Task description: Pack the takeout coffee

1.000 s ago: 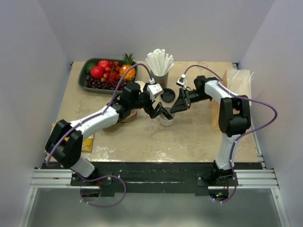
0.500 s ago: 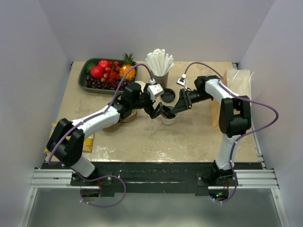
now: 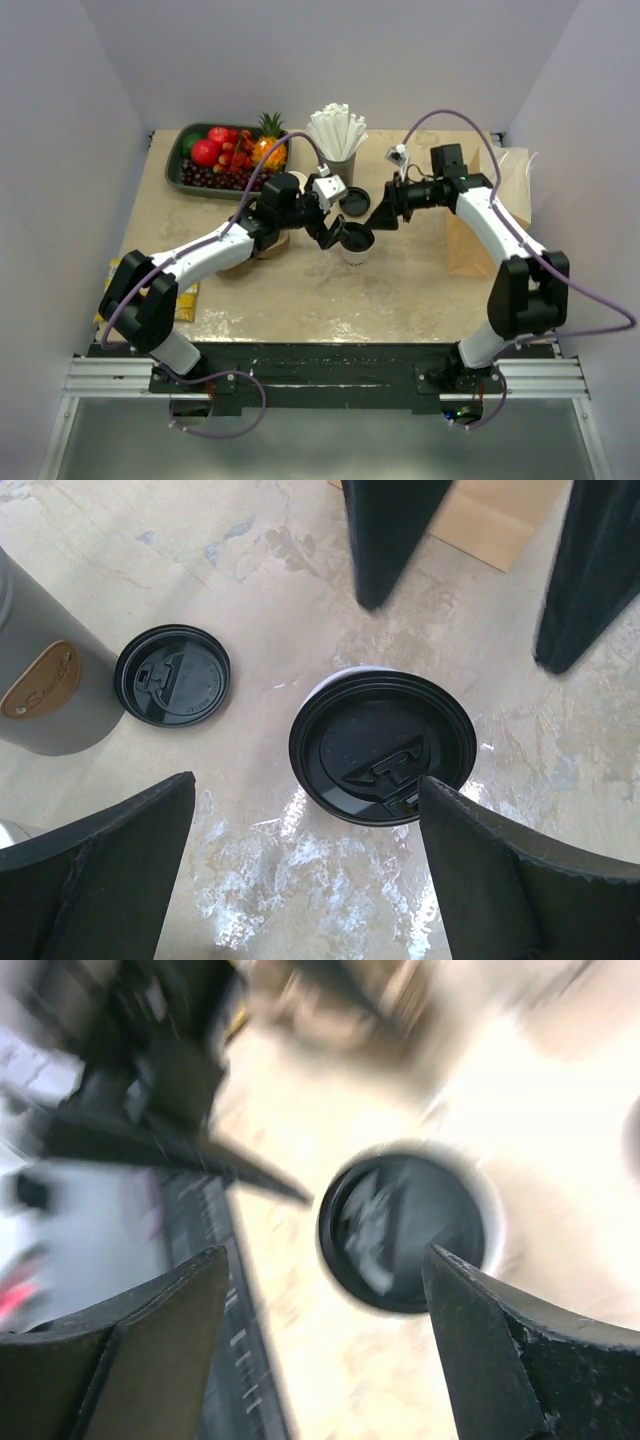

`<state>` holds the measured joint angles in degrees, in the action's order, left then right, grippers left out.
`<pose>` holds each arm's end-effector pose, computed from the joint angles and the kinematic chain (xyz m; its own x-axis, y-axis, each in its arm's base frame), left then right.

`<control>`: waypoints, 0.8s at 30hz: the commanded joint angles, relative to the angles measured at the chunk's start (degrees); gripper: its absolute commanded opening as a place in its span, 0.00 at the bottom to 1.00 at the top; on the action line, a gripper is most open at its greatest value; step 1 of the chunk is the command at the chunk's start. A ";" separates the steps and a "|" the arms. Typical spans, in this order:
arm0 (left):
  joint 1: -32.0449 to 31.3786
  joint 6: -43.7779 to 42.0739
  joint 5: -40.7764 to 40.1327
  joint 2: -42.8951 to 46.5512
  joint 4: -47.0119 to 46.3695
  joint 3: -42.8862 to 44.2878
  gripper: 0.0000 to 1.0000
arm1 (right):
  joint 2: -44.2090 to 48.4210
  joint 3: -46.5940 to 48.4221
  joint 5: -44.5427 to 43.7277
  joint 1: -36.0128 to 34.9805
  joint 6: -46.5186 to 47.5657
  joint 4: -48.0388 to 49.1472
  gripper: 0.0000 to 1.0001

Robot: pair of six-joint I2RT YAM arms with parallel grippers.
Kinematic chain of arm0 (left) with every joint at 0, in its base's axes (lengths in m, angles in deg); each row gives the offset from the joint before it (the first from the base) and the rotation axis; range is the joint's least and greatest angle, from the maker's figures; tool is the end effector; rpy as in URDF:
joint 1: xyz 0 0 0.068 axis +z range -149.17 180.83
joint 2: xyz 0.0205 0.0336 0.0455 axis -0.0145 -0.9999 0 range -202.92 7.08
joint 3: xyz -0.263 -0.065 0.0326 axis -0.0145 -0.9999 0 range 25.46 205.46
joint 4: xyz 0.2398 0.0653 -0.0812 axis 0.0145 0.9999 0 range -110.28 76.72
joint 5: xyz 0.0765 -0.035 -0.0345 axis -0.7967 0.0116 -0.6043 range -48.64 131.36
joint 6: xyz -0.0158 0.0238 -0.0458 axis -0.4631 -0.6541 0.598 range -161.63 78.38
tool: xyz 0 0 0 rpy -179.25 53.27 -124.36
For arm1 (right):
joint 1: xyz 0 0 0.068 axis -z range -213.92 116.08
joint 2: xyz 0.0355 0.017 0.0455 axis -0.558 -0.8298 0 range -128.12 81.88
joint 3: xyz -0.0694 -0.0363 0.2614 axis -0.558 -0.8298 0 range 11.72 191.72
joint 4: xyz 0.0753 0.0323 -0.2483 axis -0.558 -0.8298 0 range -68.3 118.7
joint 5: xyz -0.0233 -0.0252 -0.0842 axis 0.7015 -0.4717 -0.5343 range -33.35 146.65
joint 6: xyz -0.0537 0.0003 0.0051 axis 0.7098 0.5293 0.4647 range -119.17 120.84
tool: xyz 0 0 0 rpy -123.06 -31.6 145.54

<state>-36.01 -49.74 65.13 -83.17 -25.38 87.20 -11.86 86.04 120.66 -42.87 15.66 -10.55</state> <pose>0.2819 -0.2292 0.2709 -0.1955 0.3079 -0.9311 0.8812 0.4719 -0.0290 0.3257 0.0837 0.2756 -0.6800 -0.2207 -0.6992 -0.7282 0.3142 0.6091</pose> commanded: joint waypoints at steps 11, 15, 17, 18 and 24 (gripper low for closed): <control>1.59 1.70 -3.47 7.19 3.60 2.61 0.96 | 16.21 -3.05 -17.24 -9.14 25.75 4.19 0.52; 3.35 1.97 -4.34 12.46 7.82 -0.21 0.96 | 16.48 -2.87 -21.46 -14.42 40.15 -3.46 0.46; 4.84 2.40 -4.87 13.70 7.92 -2.05 0.96 | 16.13 -3.22 -24.26 -17.06 42.99 -6.37 0.43; 5.28 3.10 -5.05 14.75 7.48 -2.67 0.96 | 16.04 -3.57 -25.15 -17.67 44.92 -6.81 0.42; 6.43 4.86 -5.66 17.57 3.81 -6.53 0.96 | 14.54 -4.54 -31.12 -21.28 49.33 -9.62 0.37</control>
<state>-29.91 -46.95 60.41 -67.42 -18.85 83.15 3.16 82.04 95.11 -62.80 57.94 -16.60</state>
